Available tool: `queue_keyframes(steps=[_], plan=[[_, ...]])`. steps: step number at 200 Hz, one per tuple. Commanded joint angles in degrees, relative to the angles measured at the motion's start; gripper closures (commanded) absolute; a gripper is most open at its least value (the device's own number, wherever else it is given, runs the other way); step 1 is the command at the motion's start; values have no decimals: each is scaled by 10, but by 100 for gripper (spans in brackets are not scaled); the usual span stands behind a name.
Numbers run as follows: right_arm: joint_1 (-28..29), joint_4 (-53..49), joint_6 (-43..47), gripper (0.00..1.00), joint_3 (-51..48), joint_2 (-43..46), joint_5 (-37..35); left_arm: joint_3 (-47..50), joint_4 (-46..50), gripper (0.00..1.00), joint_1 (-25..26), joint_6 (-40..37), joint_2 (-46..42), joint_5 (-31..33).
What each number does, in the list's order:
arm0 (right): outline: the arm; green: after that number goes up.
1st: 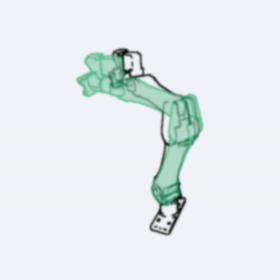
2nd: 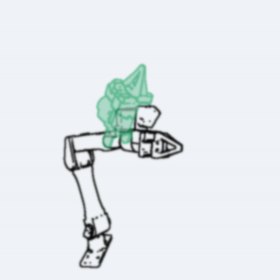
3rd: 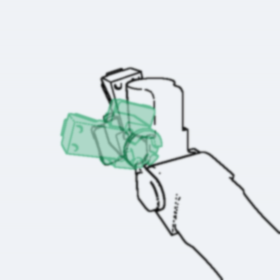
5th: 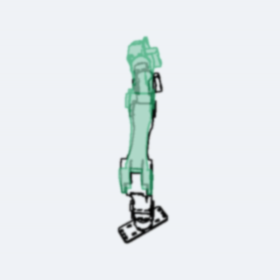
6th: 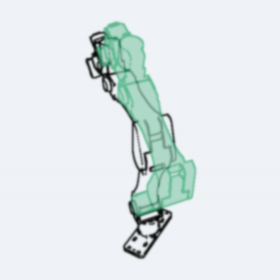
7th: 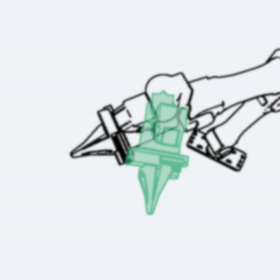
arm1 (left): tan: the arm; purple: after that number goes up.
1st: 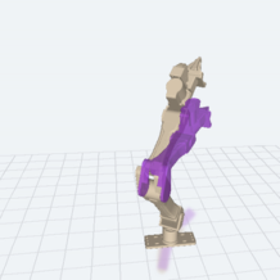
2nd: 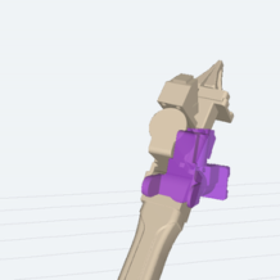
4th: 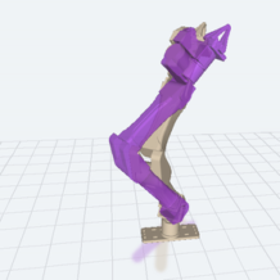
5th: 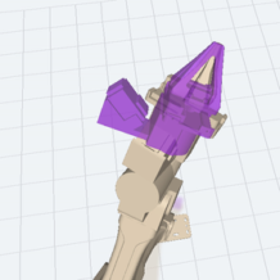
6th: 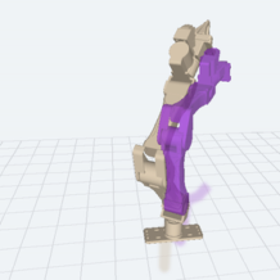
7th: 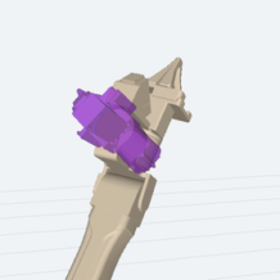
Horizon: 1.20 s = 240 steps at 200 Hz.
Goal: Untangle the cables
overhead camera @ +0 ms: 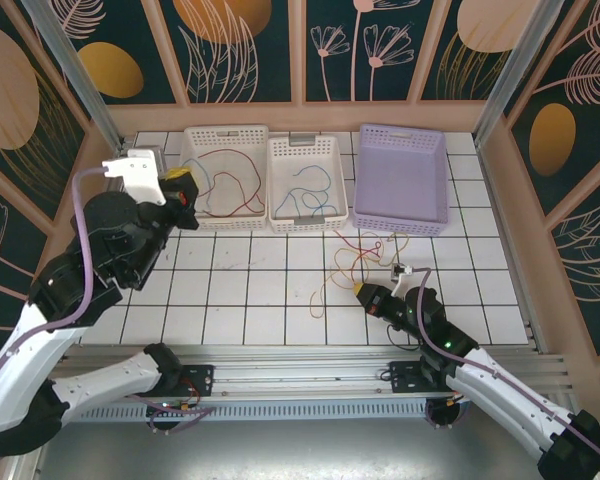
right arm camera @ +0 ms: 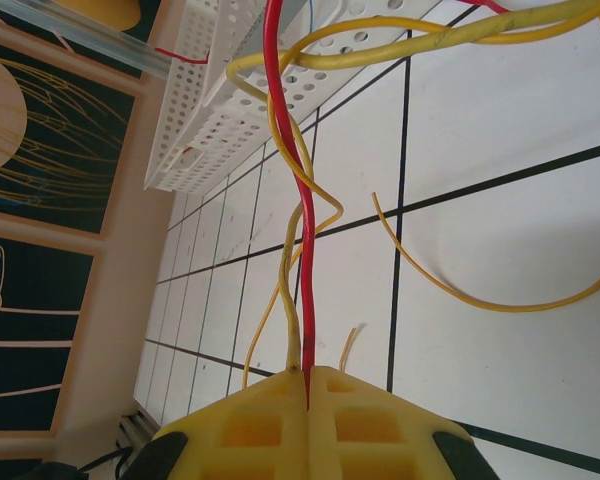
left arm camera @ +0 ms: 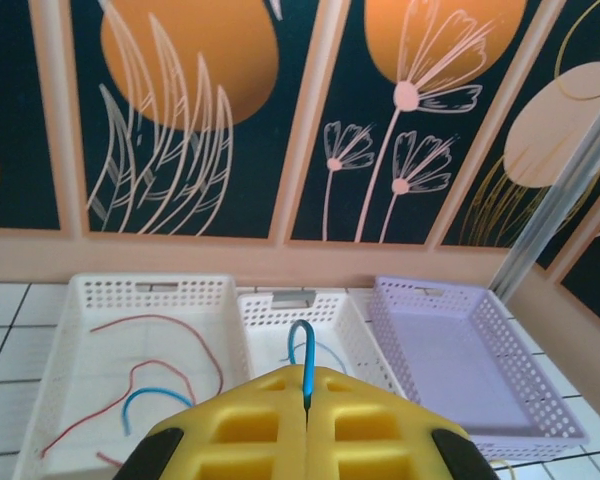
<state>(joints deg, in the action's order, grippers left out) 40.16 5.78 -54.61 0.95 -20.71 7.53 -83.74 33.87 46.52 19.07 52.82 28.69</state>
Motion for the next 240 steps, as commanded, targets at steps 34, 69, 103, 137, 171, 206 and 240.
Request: queue_keyframes(steps=[34, 69, 103, 137, 171, 206, 240], plan=[[-7, 11, -6, 100, -40, 3, 0, -72, -73, 100, 2, -55, 75, -47], [-8, 5, -2, 100, -33, 1, 0, -137, -90, 100, 2, -74, 147, -72], [-10, 2, -1, 100, -32, 0, 1, -174, -119, 100, 2, -96, 202, -85], [-15, 4, 3, 100, -31, -5, 1, -214, -133, 100, 1, -111, 259, -95], [-18, 28, 6, 100, -32, -33, 6, -263, -132, 100, 0, -123, 305, -101], [-18, 55, 6, 100, -31, -60, 10, -312, -123, 100, -5, -130, 341, -111], [-18, 59, 9, 100, -30, -67, 11, -324, -134, 100, -16, -136, 363, -115]])
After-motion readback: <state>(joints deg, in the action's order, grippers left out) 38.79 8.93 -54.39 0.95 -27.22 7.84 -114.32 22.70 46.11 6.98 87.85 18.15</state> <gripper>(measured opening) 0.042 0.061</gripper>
